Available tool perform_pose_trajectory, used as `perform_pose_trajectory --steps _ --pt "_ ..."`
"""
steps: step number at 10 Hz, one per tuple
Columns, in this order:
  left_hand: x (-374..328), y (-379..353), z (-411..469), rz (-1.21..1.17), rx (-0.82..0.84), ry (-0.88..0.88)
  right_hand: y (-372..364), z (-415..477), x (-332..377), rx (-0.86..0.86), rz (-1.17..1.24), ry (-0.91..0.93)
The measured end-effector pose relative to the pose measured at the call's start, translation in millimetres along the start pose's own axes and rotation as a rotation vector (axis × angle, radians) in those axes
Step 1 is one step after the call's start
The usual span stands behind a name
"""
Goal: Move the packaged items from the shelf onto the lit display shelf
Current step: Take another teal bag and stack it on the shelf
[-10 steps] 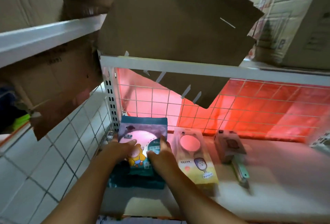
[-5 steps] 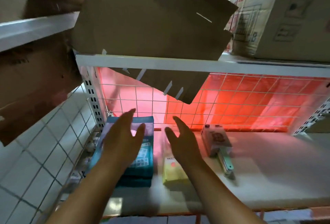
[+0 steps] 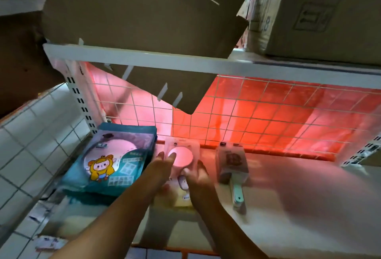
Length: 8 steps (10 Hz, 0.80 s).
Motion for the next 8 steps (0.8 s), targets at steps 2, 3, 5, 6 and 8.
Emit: perform_pose_trajectory --steps 2,3,5,6,8 --pt "23.2 -11.9 7.8 -0.423 -0.092 0.125 -21.9 -7.7 -9.6 0.117 0.115 -0.166" --pt "25.1 -11.1 16.6 -0.471 -0.090 0.118 -23.4 -9.2 -6.5 0.072 0.061 -0.086" --pt "16.5 -4.4 16.0 -0.304 0.035 0.117 -18.4 -10.3 1.2 0.072 -0.001 -0.058" --pt "2.0 16.9 -7.8 -0.617 -0.129 0.109 4.8 -7.6 29.4 0.034 -0.008 0.076" --pt "-87.6 41.1 -38.1 -0.793 -0.197 -0.272 132.6 -1.0 51.6 -0.337 0.138 0.131"
Point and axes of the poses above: each hand's wrist, its own z-axis towards the middle knuckle, its own y-axis out of the back of the hand, x = y × z, the point moved 8 cm from there along z, towards the middle knuckle, and after that the axes turned 9 degrees about z, right-handed, at the moved point
